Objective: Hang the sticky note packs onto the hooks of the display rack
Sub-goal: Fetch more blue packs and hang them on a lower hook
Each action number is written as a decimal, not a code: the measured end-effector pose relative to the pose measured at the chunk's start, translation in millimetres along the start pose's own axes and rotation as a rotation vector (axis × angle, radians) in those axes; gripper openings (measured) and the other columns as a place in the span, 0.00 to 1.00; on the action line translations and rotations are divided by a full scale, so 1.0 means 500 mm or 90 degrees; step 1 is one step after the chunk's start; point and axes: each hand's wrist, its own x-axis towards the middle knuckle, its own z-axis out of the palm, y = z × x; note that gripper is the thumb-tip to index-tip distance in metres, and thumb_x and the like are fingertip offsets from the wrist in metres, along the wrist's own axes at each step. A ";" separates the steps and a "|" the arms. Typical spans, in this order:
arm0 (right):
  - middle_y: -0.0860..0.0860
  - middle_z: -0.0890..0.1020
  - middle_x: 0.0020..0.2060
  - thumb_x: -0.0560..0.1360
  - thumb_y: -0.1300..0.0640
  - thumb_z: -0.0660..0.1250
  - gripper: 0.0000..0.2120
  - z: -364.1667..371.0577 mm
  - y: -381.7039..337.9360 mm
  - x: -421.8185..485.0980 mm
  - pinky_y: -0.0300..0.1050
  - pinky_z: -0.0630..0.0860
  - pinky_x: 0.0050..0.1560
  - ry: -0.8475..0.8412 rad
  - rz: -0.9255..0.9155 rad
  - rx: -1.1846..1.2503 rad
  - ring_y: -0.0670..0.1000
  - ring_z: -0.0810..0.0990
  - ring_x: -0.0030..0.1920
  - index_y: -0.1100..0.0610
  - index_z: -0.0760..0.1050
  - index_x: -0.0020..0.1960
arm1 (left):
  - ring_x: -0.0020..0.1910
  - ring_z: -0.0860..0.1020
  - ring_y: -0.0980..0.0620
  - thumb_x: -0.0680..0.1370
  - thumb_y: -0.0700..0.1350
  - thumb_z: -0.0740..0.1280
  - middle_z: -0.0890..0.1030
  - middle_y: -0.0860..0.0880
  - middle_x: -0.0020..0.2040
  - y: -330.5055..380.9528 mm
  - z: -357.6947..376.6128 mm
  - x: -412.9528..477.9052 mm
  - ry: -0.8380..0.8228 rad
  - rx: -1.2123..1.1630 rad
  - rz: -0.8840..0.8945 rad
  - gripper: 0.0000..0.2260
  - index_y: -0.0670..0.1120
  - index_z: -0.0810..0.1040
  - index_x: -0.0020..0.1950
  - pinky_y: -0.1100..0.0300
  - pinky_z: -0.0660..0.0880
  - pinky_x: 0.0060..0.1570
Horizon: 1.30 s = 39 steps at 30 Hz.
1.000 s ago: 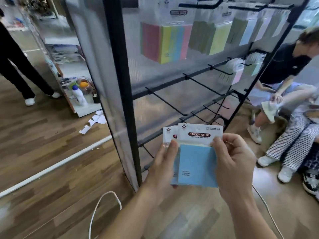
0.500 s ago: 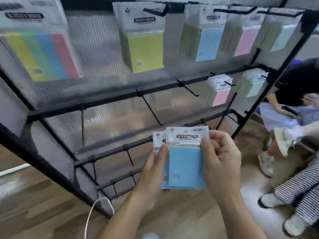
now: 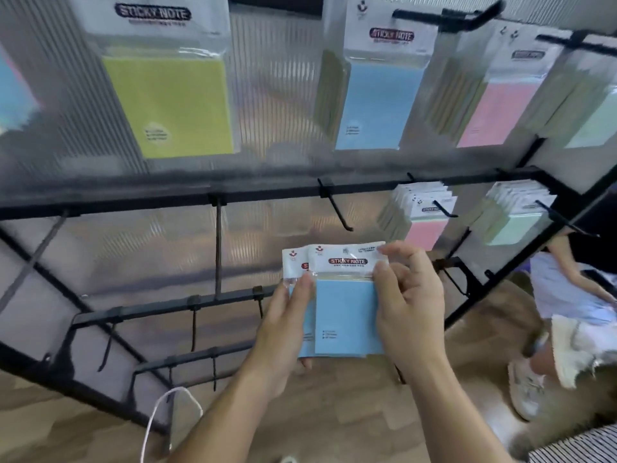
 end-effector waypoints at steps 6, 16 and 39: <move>0.34 0.82 0.37 0.78 0.69 0.59 0.19 -0.008 0.045 0.069 0.28 0.70 0.38 -0.045 0.012 0.000 0.35 0.77 0.38 0.46 0.78 0.45 | 0.35 0.81 0.53 0.79 0.61 0.58 0.85 0.52 0.42 0.002 0.009 0.046 0.098 -0.015 0.009 0.14 0.55 0.76 0.56 0.64 0.67 0.23; 0.41 0.80 0.33 0.77 0.71 0.58 0.19 -0.003 0.108 0.139 0.28 0.67 0.32 -0.126 0.034 0.005 0.39 0.74 0.29 0.49 0.80 0.48 | 0.42 0.82 0.47 0.70 0.72 0.62 0.84 0.47 0.48 -0.007 -0.007 0.056 0.270 -0.016 0.031 0.23 0.60 0.76 0.57 0.57 0.70 0.33; 0.47 0.78 0.57 0.82 0.61 0.54 0.17 0.051 0.140 0.263 0.45 0.79 0.45 -0.309 0.022 -0.136 0.49 0.76 0.56 0.49 0.74 0.66 | 0.30 0.78 0.55 0.69 0.68 0.57 0.82 0.49 0.39 0.007 0.016 0.072 0.307 -0.029 0.052 0.25 0.54 0.75 0.57 0.62 0.64 0.22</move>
